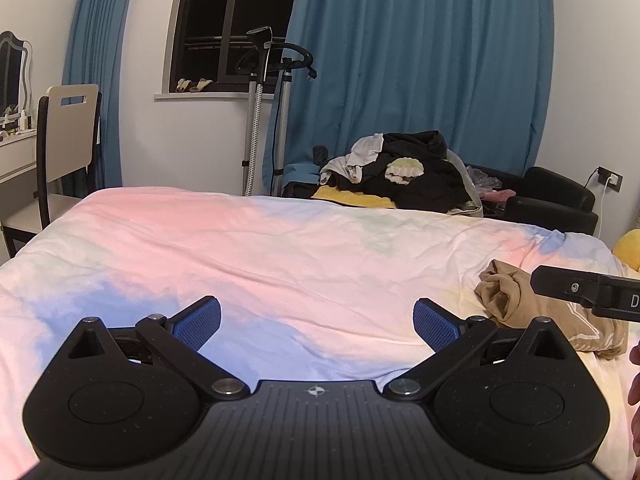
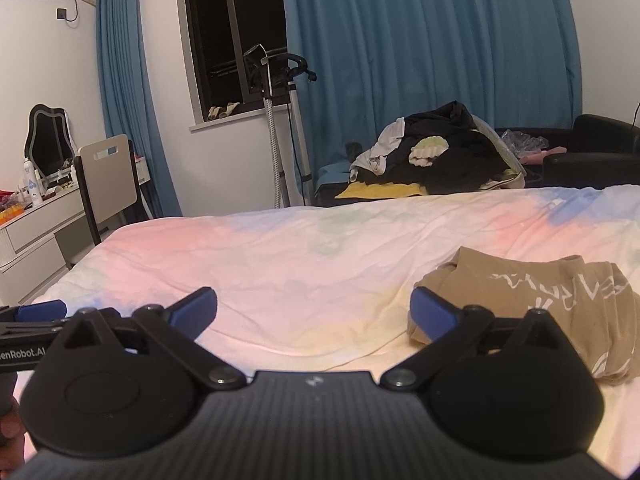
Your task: Fold clothes
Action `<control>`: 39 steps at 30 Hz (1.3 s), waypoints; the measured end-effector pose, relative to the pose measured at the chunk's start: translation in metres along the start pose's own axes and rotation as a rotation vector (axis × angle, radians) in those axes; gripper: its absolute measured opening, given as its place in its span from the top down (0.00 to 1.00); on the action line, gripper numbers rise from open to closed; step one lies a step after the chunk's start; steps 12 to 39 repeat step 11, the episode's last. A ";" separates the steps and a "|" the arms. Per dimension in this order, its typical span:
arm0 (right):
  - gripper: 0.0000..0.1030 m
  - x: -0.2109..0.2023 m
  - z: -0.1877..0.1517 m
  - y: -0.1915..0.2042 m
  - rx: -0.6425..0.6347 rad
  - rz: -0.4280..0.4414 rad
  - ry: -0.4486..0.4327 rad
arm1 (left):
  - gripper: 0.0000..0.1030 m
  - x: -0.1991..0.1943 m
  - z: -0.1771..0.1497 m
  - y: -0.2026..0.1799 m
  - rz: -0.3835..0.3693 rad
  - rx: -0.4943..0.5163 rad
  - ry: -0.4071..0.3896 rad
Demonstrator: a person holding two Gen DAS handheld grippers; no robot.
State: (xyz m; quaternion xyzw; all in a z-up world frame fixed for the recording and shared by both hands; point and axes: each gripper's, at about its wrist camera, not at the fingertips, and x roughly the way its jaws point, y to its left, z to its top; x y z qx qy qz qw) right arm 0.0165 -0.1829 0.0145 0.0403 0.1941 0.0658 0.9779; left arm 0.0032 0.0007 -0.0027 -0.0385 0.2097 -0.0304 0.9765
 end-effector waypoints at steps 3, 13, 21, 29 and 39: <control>0.00 0.001 0.000 -0.001 0.001 0.002 0.004 | 0.00 0.000 0.000 0.000 0.002 0.002 0.000; 0.00 0.002 0.000 0.000 0.002 -0.001 0.005 | 0.00 -0.001 -0.001 -0.003 0.007 0.009 0.002; 0.00 0.002 0.000 0.000 0.002 -0.001 0.005 | 0.00 -0.001 -0.001 -0.003 0.007 0.009 0.002; 0.00 0.002 0.000 0.000 0.002 -0.001 0.005 | 0.00 -0.001 -0.001 -0.003 0.007 0.009 0.002; 0.00 0.002 0.000 0.000 0.002 -0.001 0.005 | 0.00 -0.001 -0.001 -0.003 0.007 0.009 0.002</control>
